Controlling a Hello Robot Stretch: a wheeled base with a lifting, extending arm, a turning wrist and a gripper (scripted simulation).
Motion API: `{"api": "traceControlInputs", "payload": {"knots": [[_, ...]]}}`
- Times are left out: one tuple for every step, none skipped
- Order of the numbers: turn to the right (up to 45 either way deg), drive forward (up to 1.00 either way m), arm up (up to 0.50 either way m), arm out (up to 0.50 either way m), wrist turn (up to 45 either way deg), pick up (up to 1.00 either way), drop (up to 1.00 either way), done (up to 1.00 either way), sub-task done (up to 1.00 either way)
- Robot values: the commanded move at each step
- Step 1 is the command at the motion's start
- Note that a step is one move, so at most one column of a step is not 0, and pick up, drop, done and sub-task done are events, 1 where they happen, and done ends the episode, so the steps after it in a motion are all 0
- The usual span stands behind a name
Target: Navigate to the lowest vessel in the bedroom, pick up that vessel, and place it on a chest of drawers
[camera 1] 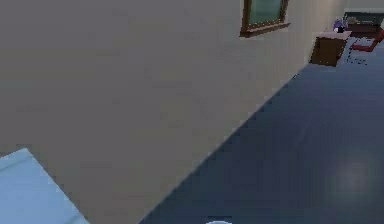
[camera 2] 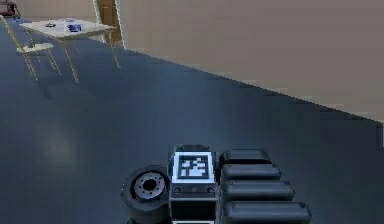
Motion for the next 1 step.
{"api": "traceControlInputs", "payload": {"knots": [[15.0, 0.00, 0.00, 0.00, 0.0, 0.00, 0.00, 0.00, 0.00]]}}
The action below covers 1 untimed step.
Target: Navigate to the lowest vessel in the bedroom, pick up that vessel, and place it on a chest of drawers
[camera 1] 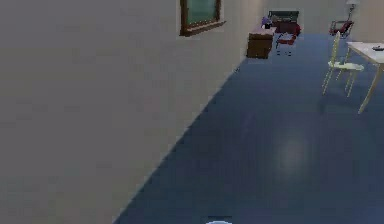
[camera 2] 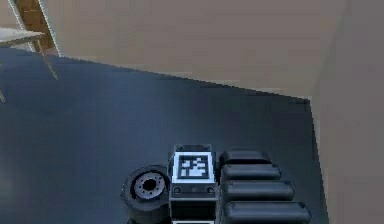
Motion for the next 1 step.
{"api": "traceControlInputs", "payload": {"knots": [[-45.0, 0.00, 0.00, 0.00, 0.0, 0.00, 0.00, 0.00, 0.00]]}}
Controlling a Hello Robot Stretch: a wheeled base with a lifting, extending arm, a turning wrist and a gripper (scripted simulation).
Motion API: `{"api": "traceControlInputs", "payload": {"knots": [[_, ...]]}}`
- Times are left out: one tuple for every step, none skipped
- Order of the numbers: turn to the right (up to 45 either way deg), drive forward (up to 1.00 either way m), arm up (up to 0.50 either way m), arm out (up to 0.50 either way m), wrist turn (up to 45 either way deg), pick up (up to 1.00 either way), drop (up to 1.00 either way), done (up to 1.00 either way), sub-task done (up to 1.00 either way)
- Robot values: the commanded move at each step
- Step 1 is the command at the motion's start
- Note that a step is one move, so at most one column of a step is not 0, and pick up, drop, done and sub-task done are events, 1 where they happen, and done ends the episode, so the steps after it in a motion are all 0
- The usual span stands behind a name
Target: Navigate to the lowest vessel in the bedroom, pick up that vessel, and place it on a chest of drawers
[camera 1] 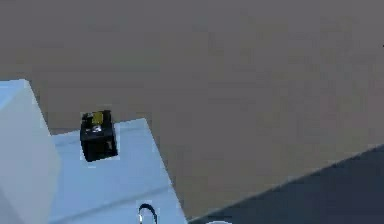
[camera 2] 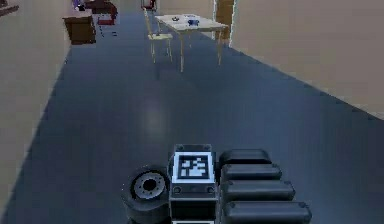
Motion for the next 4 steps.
{"api": "traceControlInputs", "payload": {"knots": [[-45.0, 0.00, 0.00, 0.00, 0.0, 0.00, 0.00, 0.00, 0.00], [-45.0, 0.00, 0.00, 0.00, 0.0, 0.00, 0.00, 0.00, 0.00], [-18.0, 0.00, 0.00, 0.00, 0.0, 0.00, 0.00, 0.00, 0.00], [0.0, 0.00, 0.00, 0.30, 0.0, 0.00, 0.00, 0.00, 0.00]]}}
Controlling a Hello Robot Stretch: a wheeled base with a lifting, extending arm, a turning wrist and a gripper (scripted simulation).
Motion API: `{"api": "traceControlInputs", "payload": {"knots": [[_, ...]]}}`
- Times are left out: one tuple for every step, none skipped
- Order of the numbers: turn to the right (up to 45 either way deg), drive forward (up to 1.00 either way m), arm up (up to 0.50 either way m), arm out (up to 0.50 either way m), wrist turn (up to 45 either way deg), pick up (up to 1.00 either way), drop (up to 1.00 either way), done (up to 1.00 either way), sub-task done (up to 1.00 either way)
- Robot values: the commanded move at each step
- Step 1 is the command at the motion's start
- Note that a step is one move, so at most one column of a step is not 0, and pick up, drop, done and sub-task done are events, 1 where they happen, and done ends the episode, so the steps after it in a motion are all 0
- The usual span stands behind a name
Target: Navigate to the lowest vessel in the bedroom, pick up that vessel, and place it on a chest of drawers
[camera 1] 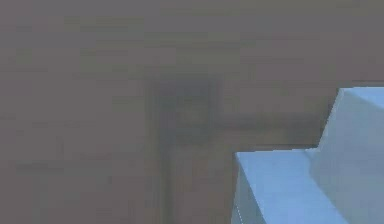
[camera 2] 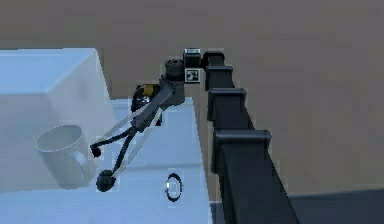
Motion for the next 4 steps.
{"api": "traceControlInputs", "payload": {"knots": [[0.0, 0.00, 0.00, 0.00, 39.0, 0.00, 0.00, 0.00, 0.00], [0.0, 0.00, -0.12, 0.00, 0.0, 0.00, 0.00, 0.00, 0.00], [0.0, 0.00, 0.00, 0.00, 0.0, 0.00, 1.00, 0.00, 0.00], [0.0, 0.00, 0.10, 0.00, 0.0, 0.00, 0.00, 0.00, 0.00]]}}
